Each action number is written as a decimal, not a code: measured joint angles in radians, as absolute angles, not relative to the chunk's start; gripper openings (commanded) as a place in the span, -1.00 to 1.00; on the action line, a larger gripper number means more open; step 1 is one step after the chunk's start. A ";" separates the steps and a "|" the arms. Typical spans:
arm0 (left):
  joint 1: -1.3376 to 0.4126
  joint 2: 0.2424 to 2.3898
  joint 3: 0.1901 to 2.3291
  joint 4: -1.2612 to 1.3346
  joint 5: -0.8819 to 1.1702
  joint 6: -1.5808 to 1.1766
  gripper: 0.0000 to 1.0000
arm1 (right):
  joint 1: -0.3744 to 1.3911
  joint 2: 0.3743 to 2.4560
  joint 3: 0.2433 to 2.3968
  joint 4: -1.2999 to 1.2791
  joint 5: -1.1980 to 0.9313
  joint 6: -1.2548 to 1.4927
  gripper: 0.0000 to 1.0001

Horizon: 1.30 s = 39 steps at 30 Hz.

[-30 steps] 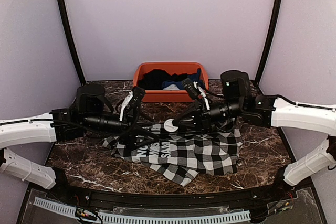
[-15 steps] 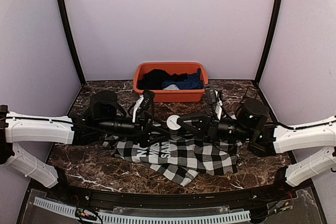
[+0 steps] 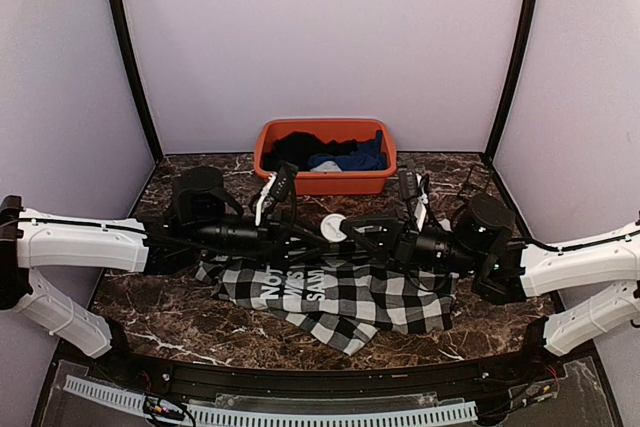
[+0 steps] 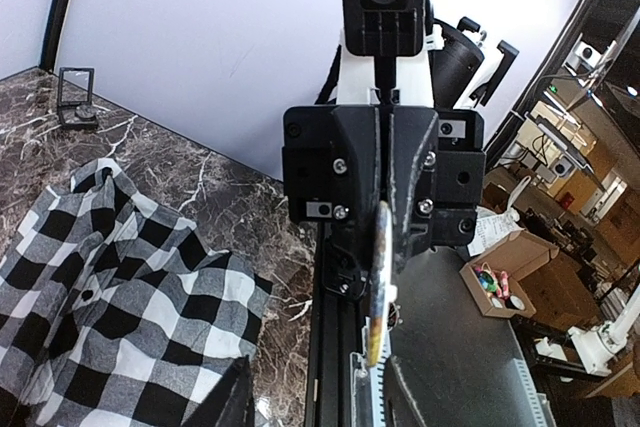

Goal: Pin the brooch onto the clothing
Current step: Pass from the right arm to the left

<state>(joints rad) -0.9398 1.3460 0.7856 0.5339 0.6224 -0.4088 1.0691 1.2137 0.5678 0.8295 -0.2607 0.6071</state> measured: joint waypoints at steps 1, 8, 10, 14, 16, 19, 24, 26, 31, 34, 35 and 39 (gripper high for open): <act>-0.940 1.349 0.786 0.537 0.628 -0.414 -0.17 | 1.069 1.214 0.568 0.830 -0.260 0.604 -1.00; -0.940 1.359 0.787 0.565 0.659 -0.435 -0.41 | 1.069 1.218 0.568 0.822 -0.260 0.585 -1.00; -0.940 1.361 0.787 0.572 0.664 -0.440 -0.51 | 1.069 1.222 0.568 0.821 -0.260 0.583 -1.00; -0.940 1.364 0.794 0.579 0.671 -0.445 -0.70 | 1.069 1.226 0.568 0.814 -0.260 0.580 -1.00; -0.940 1.367 0.799 0.583 0.673 -0.448 -0.81 | 1.069 1.226 0.568 0.815 -0.260 0.580 -1.00; -0.940 1.369 0.802 0.586 0.673 -0.453 -0.97 | 1.069 1.227 0.568 0.815 -0.261 0.580 -1.00; -0.938 1.372 0.803 0.591 0.678 -0.461 -0.99 | 1.069 1.227 0.568 0.814 -0.261 0.576 -0.86; -0.938 1.373 0.803 0.586 0.679 -0.460 -0.99 | 1.069 1.227 0.571 0.800 -0.265 0.567 -0.44; -0.938 1.364 0.825 0.480 0.670 -0.417 -0.99 | 1.070 1.207 0.646 0.587 -0.288 0.501 0.08; -0.938 1.322 0.845 0.339 0.666 -0.369 -0.99 | 1.060 1.163 0.719 0.411 -0.319 0.440 0.17; -0.938 1.306 0.849 0.306 0.666 -0.354 -0.99 | 1.057 1.151 0.741 0.370 -0.332 0.422 0.18; -0.938 1.224 0.870 0.127 0.669 -0.282 -0.99 | 1.040 1.119 0.838 0.193 -0.413 0.322 0.16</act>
